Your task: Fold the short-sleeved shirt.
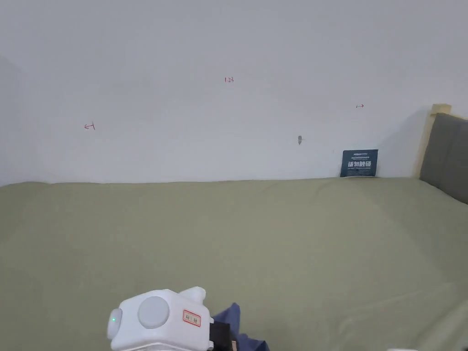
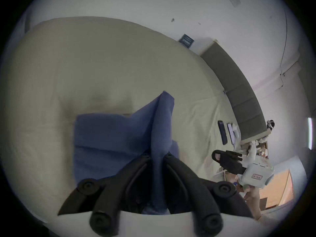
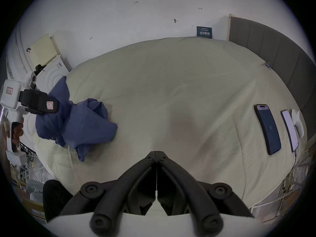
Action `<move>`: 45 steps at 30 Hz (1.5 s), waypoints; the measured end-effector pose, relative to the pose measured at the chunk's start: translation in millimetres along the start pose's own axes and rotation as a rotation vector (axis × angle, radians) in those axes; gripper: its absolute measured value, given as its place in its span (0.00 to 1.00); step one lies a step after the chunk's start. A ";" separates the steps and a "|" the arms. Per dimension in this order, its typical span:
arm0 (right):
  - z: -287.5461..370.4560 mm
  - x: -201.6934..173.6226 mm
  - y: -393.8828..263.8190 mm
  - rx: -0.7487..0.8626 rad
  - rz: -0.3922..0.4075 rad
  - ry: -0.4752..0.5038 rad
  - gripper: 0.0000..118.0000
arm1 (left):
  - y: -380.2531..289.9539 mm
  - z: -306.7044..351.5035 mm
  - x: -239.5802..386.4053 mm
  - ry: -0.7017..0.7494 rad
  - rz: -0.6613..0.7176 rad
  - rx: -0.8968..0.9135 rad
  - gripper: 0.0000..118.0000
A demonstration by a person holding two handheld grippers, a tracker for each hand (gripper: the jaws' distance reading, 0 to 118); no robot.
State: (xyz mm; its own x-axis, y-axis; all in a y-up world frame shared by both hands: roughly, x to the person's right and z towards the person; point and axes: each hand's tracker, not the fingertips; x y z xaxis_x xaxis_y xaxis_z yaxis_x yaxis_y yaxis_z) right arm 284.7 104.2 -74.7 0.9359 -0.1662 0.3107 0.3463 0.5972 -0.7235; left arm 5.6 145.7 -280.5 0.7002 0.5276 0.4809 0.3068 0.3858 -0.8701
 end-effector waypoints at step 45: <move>-58.6 -147.6 76.3 -0.107 0.099 0.341 0.00 | -37.4 69.4 -128.0 0.005 0.111 0.206 0.08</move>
State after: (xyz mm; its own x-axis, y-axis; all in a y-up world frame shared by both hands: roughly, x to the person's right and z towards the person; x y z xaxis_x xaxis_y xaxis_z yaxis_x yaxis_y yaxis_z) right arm 176.8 128.3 -211.8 0.9269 -0.3744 0.0257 0.2409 0.5412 -0.8056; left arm -140.2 116.2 -302.1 0.7254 0.5720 0.3829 0.0906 0.4721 -0.8769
